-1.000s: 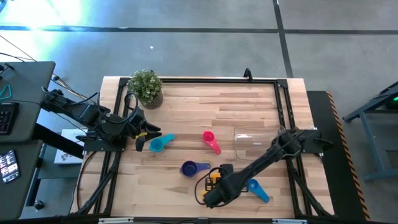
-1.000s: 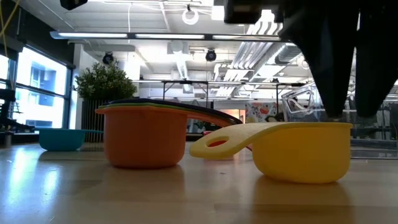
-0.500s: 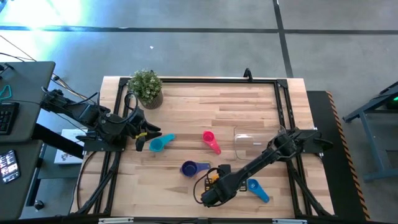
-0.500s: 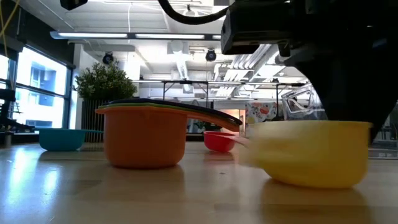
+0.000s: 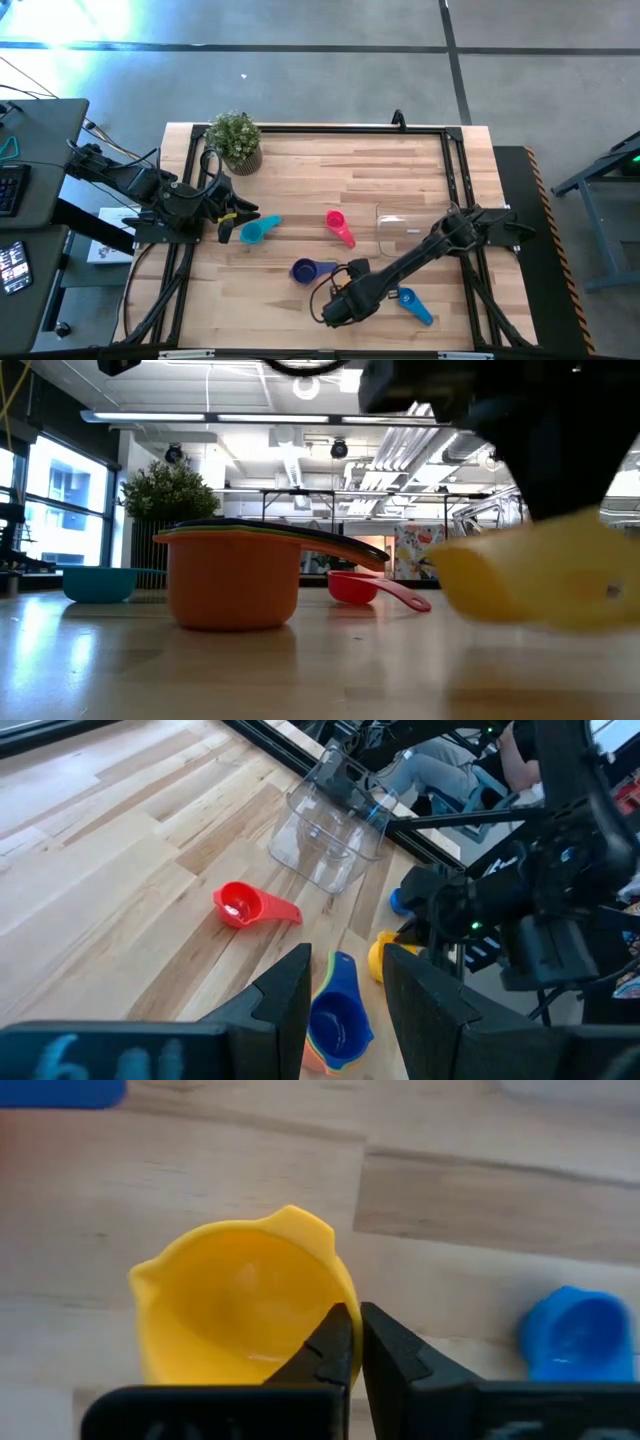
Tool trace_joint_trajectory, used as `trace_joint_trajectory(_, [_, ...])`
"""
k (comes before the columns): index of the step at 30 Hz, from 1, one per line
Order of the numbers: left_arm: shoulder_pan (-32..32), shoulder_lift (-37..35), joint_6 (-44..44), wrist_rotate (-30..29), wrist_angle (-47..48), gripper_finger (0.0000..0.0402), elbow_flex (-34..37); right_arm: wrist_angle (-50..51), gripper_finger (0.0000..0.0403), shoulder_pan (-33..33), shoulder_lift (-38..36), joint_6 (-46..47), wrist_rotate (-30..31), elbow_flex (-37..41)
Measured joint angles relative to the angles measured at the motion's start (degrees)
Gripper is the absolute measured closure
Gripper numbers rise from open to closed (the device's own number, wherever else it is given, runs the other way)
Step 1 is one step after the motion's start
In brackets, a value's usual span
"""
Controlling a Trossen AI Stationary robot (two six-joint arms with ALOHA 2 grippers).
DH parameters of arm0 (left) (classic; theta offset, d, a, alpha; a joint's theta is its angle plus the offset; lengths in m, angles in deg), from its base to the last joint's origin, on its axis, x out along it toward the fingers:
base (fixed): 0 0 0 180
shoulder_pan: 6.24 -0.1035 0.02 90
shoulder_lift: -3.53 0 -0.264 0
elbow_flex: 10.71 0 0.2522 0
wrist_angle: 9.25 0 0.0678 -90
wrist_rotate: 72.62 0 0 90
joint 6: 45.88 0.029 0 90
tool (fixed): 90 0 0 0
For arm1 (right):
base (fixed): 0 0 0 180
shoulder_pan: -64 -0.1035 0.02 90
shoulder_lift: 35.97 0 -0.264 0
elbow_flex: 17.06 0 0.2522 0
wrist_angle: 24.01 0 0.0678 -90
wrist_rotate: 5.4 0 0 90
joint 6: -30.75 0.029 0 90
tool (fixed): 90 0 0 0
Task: Nest measuring cups in basket
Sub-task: Stack the yellow measuring cup on top of the purple measuring cup
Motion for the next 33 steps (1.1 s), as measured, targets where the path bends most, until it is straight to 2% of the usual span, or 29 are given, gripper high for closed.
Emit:
trace_joint_trajectory(6, [0.00,0.02,0.02,-0.14,-0.04,0.0287,0.00,9.92,0.0400,0.72,-0.07,-5.08,0.87,-7.35])
trace_joint_trajectory(13, [0.01,0.02,0.02,-0.42,-0.01,0.0287,0.00,9.95,0.0402,3.81,-1.11,-18.16,6.48,-12.39])
trace_joint_trajectory(19, [0.01,0.02,-0.43,-0.44,-0.04,0.0287,0.00,9.94,0.0402,8.99,-1.13,-38.43,9.45,-15.82])
trace_joint_trajectory(26, [0.00,0.02,-7.25,-0.46,-0.05,0.0287,0.00,8.05,0.0402,15.68,-1.13,-66.72,10.15,-20.71])
trace_joint_trajectory(33, [0.01,0.02,-17.45,-1.05,-0.03,0.0287,0.00,1.10,0.0403,20.00,-1.16,-94.84,4.61,-23.66])
